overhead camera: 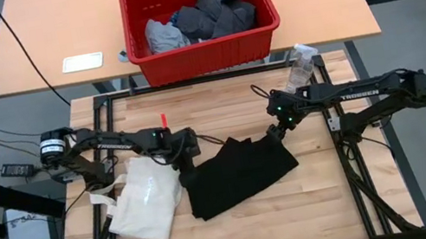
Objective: Fold Laundry from Bin
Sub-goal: Fold the black shirt
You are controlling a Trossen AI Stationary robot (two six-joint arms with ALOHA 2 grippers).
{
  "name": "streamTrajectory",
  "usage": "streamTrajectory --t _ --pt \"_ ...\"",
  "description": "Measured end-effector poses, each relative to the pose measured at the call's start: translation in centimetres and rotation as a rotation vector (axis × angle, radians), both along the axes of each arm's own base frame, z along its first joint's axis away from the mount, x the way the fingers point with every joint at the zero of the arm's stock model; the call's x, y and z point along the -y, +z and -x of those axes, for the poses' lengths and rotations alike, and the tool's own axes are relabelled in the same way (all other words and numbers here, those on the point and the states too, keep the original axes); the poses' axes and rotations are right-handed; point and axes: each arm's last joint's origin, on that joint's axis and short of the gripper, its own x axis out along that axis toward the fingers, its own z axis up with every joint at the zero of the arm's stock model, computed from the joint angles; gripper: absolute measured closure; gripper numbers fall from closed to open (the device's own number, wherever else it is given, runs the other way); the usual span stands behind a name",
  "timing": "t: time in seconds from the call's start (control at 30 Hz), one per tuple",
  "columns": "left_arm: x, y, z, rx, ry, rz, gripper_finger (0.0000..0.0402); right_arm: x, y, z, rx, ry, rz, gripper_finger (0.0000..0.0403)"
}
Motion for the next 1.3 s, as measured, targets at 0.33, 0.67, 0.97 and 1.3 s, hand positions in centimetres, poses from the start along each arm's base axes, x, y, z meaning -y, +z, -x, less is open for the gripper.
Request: streamTrajectory --t 0.33,0.67,0.97,1.3 --pt "-0.1 -1.8 -0.4 -0.067 -0.004 0.033 0.0314 0.5 -3.2 -0.9 -0.019 -0.003 -0.023 0.0185" --pt "0.3 0.0 -0.2 -0.015 -0.013 0.05 0.0397 0.5 -3.4 -1.6 0.008 0.11 -0.046 0.0383" --pt "1.4 4.9 1.0 0.092 0.118 -0.098 0.04 1.1 2.8 -1.6 0.217 0.095 0.362 0.0388" --pt "3.3 7.5 4.1 0.066 0.241 -0.186 0.0401 1.7 4.6 -1.6 0.317 0.196 0.567 0.0388"
